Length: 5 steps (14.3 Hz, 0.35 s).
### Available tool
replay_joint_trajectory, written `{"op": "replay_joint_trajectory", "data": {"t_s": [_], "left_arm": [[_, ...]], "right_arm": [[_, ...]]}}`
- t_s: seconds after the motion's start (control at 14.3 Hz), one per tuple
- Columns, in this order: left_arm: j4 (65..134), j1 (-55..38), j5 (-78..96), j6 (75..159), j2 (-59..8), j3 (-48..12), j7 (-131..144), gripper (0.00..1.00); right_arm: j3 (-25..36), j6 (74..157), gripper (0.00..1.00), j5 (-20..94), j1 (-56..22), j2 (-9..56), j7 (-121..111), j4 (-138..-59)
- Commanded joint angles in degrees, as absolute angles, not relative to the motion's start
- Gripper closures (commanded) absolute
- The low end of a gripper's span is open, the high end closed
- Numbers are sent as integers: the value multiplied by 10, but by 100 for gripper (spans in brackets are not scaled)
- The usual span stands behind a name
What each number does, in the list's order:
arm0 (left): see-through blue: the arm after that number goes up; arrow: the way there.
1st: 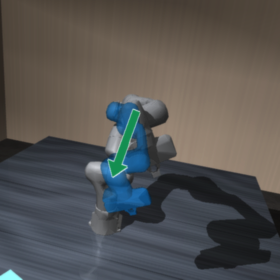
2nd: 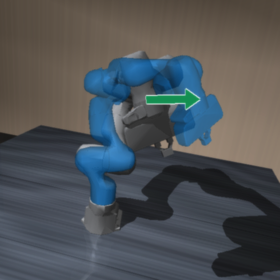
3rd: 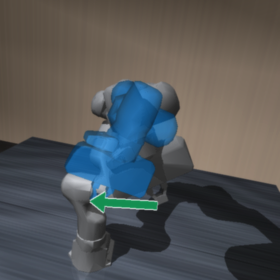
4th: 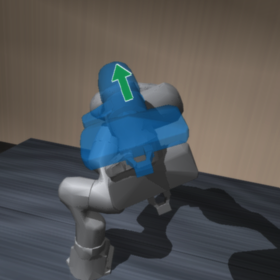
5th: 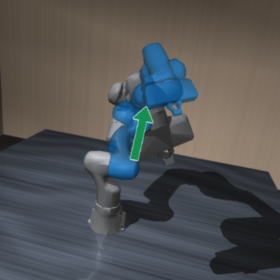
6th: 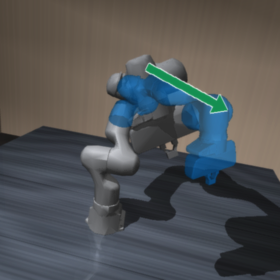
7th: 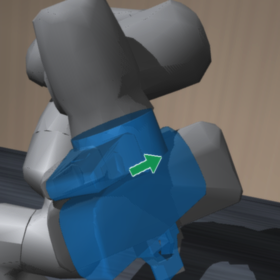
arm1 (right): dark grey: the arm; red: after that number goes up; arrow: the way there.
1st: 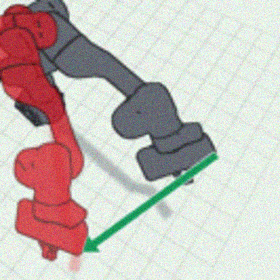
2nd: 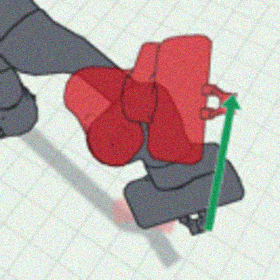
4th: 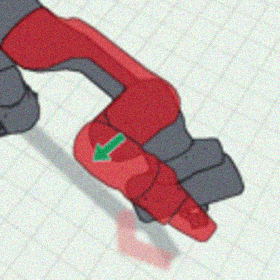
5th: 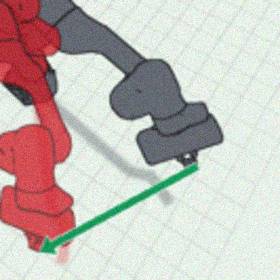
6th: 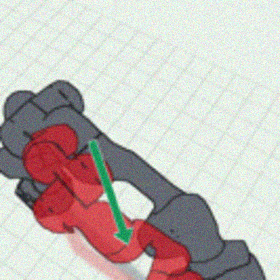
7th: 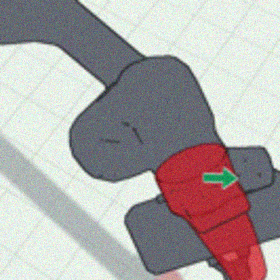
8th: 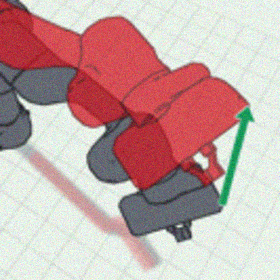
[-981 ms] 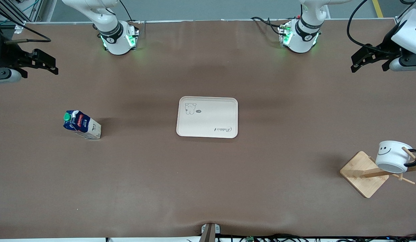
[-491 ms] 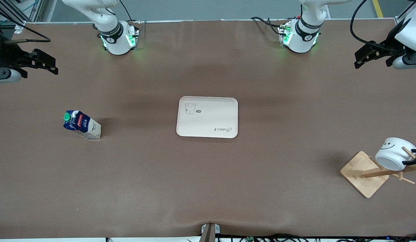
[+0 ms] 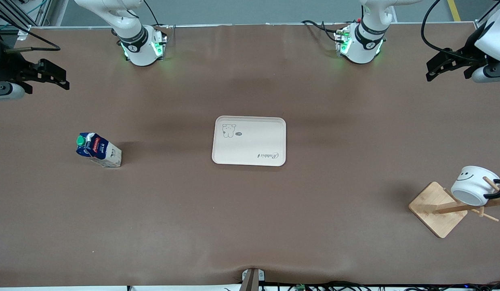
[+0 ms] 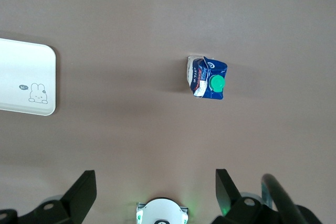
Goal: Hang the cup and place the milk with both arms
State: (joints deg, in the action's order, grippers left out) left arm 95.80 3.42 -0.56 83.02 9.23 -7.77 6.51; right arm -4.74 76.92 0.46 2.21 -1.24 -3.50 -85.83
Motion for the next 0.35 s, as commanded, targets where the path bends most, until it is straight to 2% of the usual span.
{"op": "replay_joint_trajectory", "data": {"t_s": [0.0,0.28], "left_arm": [[940,34,-18,817,81,-78,68,0],[933,42,-22,814,82,-78,66,0]], "right_arm": [[-52,765,0,11,32,-16,-37,-857],[-52,765,0,11,36,-16,-37,-857]]}}
